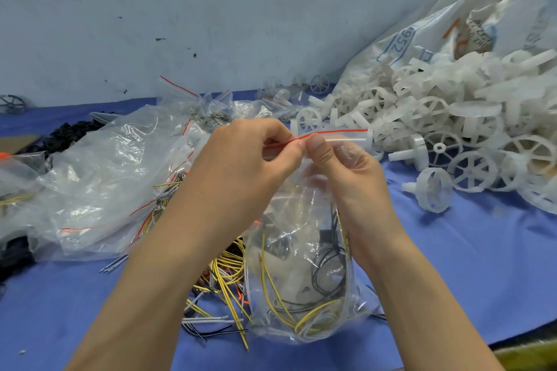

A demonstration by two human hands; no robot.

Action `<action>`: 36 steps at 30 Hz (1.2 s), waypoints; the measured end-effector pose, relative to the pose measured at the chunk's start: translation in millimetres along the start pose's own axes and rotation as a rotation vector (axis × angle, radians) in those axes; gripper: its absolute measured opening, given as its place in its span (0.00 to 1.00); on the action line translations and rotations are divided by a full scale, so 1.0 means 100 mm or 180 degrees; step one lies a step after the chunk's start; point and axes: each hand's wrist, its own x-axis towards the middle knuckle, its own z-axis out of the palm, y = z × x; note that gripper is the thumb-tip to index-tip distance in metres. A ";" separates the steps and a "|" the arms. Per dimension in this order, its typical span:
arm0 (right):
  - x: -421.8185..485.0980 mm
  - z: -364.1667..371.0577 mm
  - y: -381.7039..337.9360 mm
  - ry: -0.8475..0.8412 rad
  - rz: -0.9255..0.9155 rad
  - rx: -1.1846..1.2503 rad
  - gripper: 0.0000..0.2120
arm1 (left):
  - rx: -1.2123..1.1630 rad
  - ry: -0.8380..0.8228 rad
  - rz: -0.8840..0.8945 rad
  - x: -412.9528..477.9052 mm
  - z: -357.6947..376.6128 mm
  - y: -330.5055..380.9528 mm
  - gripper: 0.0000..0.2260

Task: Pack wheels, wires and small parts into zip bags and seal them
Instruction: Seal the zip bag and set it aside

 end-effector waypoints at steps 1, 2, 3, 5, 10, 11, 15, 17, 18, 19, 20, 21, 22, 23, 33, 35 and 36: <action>-0.01 0.01 -0.01 0.0030 0.0005 -0.0006 0.14 | -0.0059 0.0018 0.0029 -0.01 -0.01 0.01 0.11; -0.02 0.02 -0.03 0.0077 0.0017 0.0004 0.15 | -0.0112 0.0035 0.0057 -0.02 -0.03 0.02 0.11; -0.02 0.02 -0.05 0.0137 0.0032 0.0023 0.15 | -0.0142 0.0055 0.0088 -0.03 -0.04 0.03 0.10; -0.02 0.03 -0.09 0.0280 0.0044 0.0049 0.13 | -0.0109 0.0092 0.0160 -0.06 -0.06 0.05 0.08; 0.02 -0.08 -0.13 0.0711 0.0035 -0.0009 0.10 | -0.0031 0.0118 0.0291 -0.17 -0.09 0.04 0.06; 0.04 -0.10 -0.13 0.0780 0.0027 -0.0006 0.10 | -0.0040 0.0109 0.0313 -0.19 -0.10 0.03 0.06; 0.11 -0.20 -0.14 0.1025 0.0028 0.0028 0.11 | -0.0010 0.0131 0.0366 -0.26 -0.14 0.00 0.06; 0.14 -0.23 -0.14 0.1073 0.0049 0.0086 0.10 | 0.0023 0.0144 0.0386 -0.30 -0.16 -0.03 0.07; 0.15 -0.23 -0.14 0.1082 0.0060 0.0095 0.10 | 0.0054 0.0163 0.0403 -0.31 -0.17 -0.04 0.08; 0.16 -0.23 -0.13 0.1090 0.0066 0.0100 0.10 | 0.0086 0.0188 0.0417 -0.33 -0.18 -0.06 0.08; 0.17 -0.23 -0.13 0.1099 0.0068 0.0107 0.09 | 0.0106 0.0215 0.0421 -0.34 -0.19 -0.07 0.08; 0.17 -0.22 -0.13 0.1118 0.0070 0.0123 0.09 | 0.0114 0.0244 0.0422 -0.35 -0.20 -0.08 0.08; 0.18 -0.21 -0.12 0.1143 0.0077 0.0150 0.09 | 0.0118 0.0283 0.0425 -0.36 -0.20 -0.08 0.08; 0.18 -0.20 -0.12 0.1170 0.0089 0.0188 0.09 | 0.0122 0.0331 0.0430 -0.36 -0.19 -0.08 0.08; 0.16 -0.22 -0.14 0.1233 0.0204 0.0483 0.10 | -0.0402 0.0582 0.0033 -0.25 -0.13 -0.24 0.07; 0.16 -0.24 -0.16 0.1300 0.0179 0.0494 0.10 | -0.0341 0.0692 0.0074 -0.24 -0.12 -0.27 0.06; 0.16 -0.24 -0.17 0.1335 0.0178 0.0536 0.10 | -0.0324 0.0729 0.0100 -0.25 -0.11 -0.28 0.06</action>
